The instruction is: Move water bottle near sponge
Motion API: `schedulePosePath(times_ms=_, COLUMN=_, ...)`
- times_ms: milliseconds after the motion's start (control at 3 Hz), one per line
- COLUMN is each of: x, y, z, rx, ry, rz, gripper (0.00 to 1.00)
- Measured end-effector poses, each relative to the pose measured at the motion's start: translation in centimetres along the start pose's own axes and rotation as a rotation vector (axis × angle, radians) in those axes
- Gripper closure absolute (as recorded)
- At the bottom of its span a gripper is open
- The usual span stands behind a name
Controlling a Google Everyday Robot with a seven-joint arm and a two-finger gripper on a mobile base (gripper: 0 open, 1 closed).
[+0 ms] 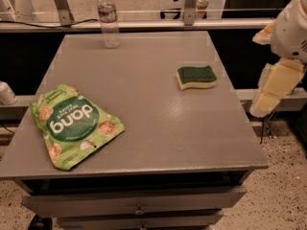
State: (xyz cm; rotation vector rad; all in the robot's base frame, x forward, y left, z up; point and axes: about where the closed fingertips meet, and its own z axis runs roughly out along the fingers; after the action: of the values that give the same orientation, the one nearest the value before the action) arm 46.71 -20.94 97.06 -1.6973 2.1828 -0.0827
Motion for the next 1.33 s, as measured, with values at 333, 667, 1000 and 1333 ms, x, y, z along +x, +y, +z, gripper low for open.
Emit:
schedulePosePath(times_ms=333, x=-1.7, y=-4.1, z=2.1, rx=0.038, ry=-0.094, rz=0.034, gripper=0.0)
schedulePosePath(times_ms=667, x=-4.0, y=-8.4, z=4.4, rx=0.075, ry=-0.208, rz=0.069, gripper=0.0)
schedulePosePath(times_ms=1000, x=-7.0, y=-12.3, z=7.0, rx=0.099, ry=-0.336, rz=0.113, gripper=0.0)
schedulePosePath(times_ms=1333, x=-10.8, y=-15.9, z=9.6, rx=0.101, ry=-0.485, rz=0.178, gripper=0.0)
